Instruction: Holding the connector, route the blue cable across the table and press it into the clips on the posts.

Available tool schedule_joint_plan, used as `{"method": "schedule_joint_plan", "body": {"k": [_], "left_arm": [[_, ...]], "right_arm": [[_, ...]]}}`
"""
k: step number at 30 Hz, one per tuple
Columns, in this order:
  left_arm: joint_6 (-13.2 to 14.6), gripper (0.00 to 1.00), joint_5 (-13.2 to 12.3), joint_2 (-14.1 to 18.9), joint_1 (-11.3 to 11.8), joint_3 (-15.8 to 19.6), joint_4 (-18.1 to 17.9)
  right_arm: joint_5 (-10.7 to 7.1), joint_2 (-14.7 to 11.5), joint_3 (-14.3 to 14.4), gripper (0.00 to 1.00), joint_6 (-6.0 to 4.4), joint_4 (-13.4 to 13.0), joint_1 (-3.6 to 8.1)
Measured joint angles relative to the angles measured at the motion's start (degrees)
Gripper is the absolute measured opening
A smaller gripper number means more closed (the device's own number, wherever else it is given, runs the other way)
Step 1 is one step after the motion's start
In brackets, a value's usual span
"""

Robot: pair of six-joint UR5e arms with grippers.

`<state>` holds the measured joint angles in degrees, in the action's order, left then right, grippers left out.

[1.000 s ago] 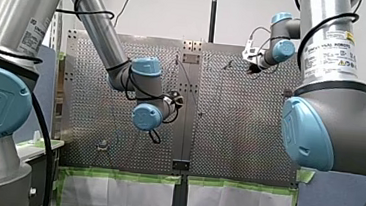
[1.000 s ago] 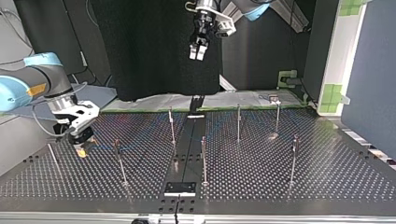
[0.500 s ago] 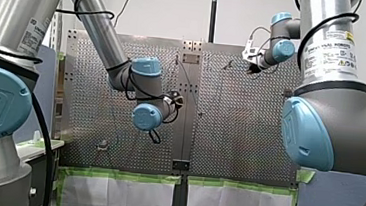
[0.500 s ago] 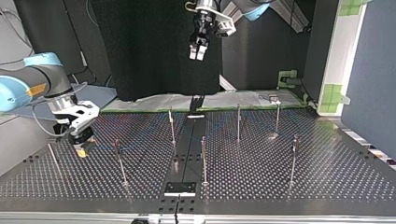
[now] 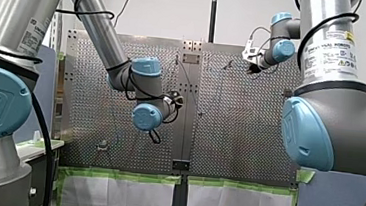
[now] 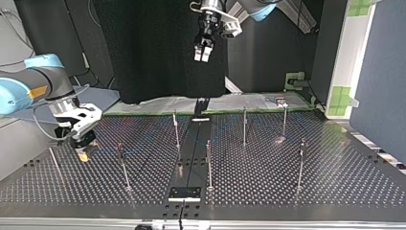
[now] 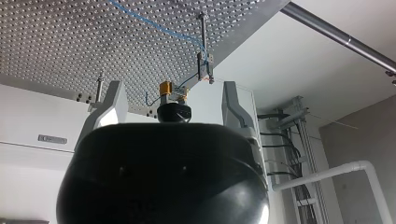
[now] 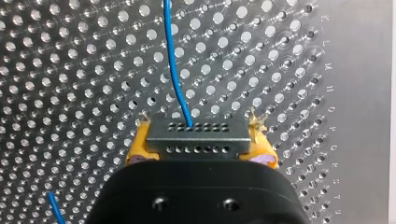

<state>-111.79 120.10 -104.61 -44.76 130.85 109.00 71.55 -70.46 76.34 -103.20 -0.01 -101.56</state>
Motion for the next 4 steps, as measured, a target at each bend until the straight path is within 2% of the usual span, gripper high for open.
{"method": "schedule_joint_plan", "body": {"k": [4], "left_arm": [[0.0,1.0,0.0,0.0,0.0,0.0,0.0]], "right_arm": [[0.0,0.0,0.0,0.0,0.0,0.0,0.0]]}}
